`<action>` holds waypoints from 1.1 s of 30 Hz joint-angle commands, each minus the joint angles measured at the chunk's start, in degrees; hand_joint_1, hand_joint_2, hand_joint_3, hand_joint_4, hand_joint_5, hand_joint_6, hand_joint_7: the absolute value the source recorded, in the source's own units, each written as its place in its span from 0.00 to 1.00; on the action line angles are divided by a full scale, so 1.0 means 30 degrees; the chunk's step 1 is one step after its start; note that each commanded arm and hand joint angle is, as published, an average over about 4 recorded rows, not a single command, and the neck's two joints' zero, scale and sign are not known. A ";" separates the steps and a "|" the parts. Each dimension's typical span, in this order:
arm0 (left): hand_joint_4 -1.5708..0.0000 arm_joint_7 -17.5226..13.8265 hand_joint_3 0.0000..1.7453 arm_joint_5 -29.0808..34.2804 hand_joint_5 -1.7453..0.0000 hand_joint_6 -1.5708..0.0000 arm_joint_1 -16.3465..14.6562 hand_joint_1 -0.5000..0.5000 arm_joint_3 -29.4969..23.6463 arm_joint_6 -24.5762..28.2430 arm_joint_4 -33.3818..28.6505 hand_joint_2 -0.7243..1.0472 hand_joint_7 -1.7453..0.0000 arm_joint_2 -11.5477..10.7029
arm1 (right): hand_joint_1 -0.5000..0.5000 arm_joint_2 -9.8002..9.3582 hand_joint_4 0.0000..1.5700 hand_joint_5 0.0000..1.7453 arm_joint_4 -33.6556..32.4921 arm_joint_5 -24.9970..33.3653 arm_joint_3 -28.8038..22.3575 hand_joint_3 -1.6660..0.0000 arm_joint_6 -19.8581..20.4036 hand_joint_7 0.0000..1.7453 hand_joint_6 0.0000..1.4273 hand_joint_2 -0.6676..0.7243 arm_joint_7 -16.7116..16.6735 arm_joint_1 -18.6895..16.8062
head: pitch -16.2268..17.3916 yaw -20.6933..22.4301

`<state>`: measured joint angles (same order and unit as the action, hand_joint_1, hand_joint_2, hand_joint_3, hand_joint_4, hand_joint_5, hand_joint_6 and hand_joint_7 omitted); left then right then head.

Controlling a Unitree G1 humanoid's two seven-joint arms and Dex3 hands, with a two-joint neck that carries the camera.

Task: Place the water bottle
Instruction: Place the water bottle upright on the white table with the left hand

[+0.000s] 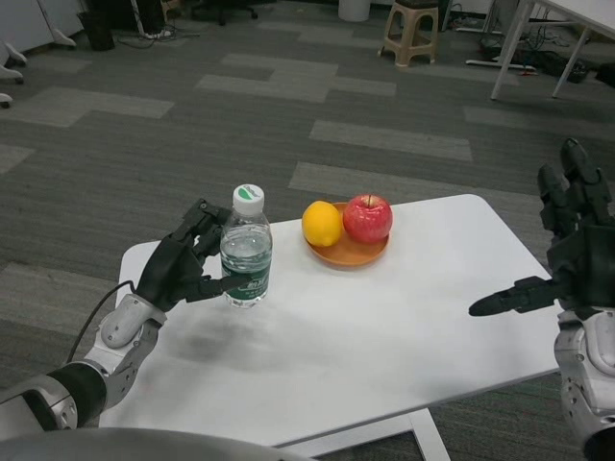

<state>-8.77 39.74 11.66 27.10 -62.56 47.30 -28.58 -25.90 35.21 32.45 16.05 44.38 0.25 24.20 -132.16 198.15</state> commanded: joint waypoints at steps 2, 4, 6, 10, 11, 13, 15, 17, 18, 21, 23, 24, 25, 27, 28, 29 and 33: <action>0.36 0.0087 0.05 0.0589 0.00 0.60 0.0362 0.22 0.0716 -0.0958 0.1131 1.00 0.08 0.0143 | 0.00 0.0114 0.00 0.00 0.0233 0.0169 0.0012 1.00 0.0118 0.04 0.00 0.68 -0.0084 0.0435 | 0.0092 0.0073; 0.36 0.0065 0.05 0.0626 0.00 0.60 0.0449 0.22 0.0929 -0.1032 0.1504 1.00 0.08 0.0180 | 0.00 0.0151 0.00 0.00 0.0262 0.0169 0.0012 1.00 0.0118 0.04 0.00 0.68 -0.0084 0.0472 | 0.0079 0.0069; 0.36 0.0051 0.05 0.0655 0.00 0.60 0.0596 0.22 0.1119 -0.1090 0.1900 1.00 0.08 0.0180 | 0.00 0.0180 0.00 0.00 0.0277 0.0169 0.0012 1.00 0.0118 0.04 0.00 0.68 -0.0084 0.0516 | 0.0101 0.0074; 0.35 0.0051 0.05 0.1006 0.00 0.58 0.0911 0.22 0.1793 -0.1259 0.2808 1.00 0.08 0.0217 | 0.01 0.0217 0.00 0.00 0.0284 0.0161 -0.0003 1.00 0.0118 0.04 0.00 0.68 -0.0099 0.0545 | 0.0348 0.0100; 0.35 0.0051 0.05 0.1153 0.00 0.57 0.1028 0.22 0.2042 -0.1310 0.3138 1.00 0.08 0.0246 | 0.01 0.0231 0.00 0.00 0.0291 0.0161 -0.0003 1.00 0.0118 0.04 0.00 0.68 -0.0106 0.0545 | 0.0446 0.0108; 0.33 0.0036 0.05 0.1387 0.00 0.55 0.1240 0.22 0.2423 -0.1339 0.3643 1.00 0.08 0.0341 | 0.00 0.0239 0.00 0.00 0.0350 0.0154 0.0085 1.00 0.0118 0.04 0.00 0.68 -0.0114 0.0589 | 0.0582 0.0128; 0.33 0.0007 0.05 0.1680 0.00 0.54 0.1431 0.22 0.2789 -0.1398 0.3936 1.00 0.08 0.0400 | 0.01 0.0224 0.00 0.00 0.0408 0.0154 0.0188 1.00 0.0118 0.04 0.00 0.68 -0.0114 0.0677 | 0.0732 0.0229; 0.33 -0.0008 0.05 0.1885 0.00 0.53 0.1563 0.22 0.3038 -0.1442 0.4097 1.00 0.08 0.0444 | 0.01 0.0224 0.00 0.00 0.0438 0.0154 0.0232 1.00 0.0118 0.04 0.00 0.68 -0.0114 0.0736 | 0.0880 0.0340; 0.33 -0.0008 0.05 0.1973 0.00 0.53 0.1592 0.22 0.3163 -0.1456 0.4178 1.00 0.08 0.0458 | 0.02 0.0224 0.00 0.00 0.0445 0.0154 0.0239 1.00 0.0118 0.04 0.00 0.68 -0.0114 0.0743 | 0.0911 0.0359; 0.35 -0.0008 0.05 0.2171 0.00 0.53 0.1658 0.22 0.3485 -0.1522 0.4603 1.00 0.08 0.0553 | 0.01 0.0224 0.00 0.00 0.0438 0.0169 0.0225 1.00 0.0118 0.04 0.00 0.68 -0.0114 0.0750 | 0.0987 0.0358; 0.36 -0.0015 0.05 0.2164 0.00 0.53 0.1665 0.22 0.3573 -0.1544 0.4852 1.00 0.08 0.0612 | 0.01 0.0231 0.00 0.00 0.0438 0.0169 0.0217 1.00 0.0118 0.04 0.00 0.68 -0.0114 0.0750 | 0.0994 0.0361; 0.36 -0.0023 0.05 0.2164 0.00 0.53 0.1673 0.22 0.3609 -0.1552 0.4925 1.00 0.08 0.0627 | 0.01 0.0231 0.00 0.00 0.0445 0.0169 0.0217 1.00 0.0118 0.04 0.00 0.68 -0.0114 0.0750 | 0.0987 0.0359; 0.36 -0.0030 0.05 0.2164 0.00 0.53 0.1673 0.22 0.3661 -0.1559 0.5042 1.00 0.08 0.0656 | 0.01 0.0239 0.00 0.00 0.0460 0.0169 0.0217 1.00 0.0118 0.04 0.00 0.68 -0.0114 0.0750 | 0.0987 0.0359; 0.36 -0.0037 0.05 0.2164 0.00 0.53 0.1665 0.22 0.3697 -0.1559 0.5189 1.00 0.08 0.0693 | 0.00 0.0239 0.00 0.00 0.0474 0.0169 0.0217 1.00 0.0118 0.04 0.00 0.68 -0.0114 0.0750 | 0.0925 0.0398; 0.36 -0.0037 0.05 0.2164 0.00 0.53 0.1658 0.22 0.3734 -0.1559 0.5276 1.00 0.08 0.0707 | 0.00 0.0246 0.00 0.00 0.0474 0.0169 0.0217 1.00 0.0118 0.04 0.00 0.68 -0.0114 0.0750 | 0.0902 0.0411; 0.35 -0.0037 0.05 0.2164 0.00 0.53 0.1658 0.22 0.3756 -0.1559 0.5320 1.00 0.08 0.0707 | 0.00 0.0246 0.00 0.00 0.0467 0.0169 0.0217 1.00 0.0118 0.05 0.00 0.68 -0.0114 0.0750 | 0.0880 0.0424; 0.35 -0.0037 0.05 0.2193 0.00 0.53 0.1651 0.22 0.3844 -0.1559 0.5474 1.00 0.08 0.0707 | 0.00 0.0253 0.00 0.00 0.0408 0.0154 0.0203 1.00 0.0118 0.05 0.00 0.68 -0.0114 0.0750 | 0.0739 0.0374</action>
<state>-8.83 45.85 16.24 38.21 -67.20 62.93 -26.76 -25.38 36.18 32.45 16.66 44.38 0.19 25.22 -129.83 199.31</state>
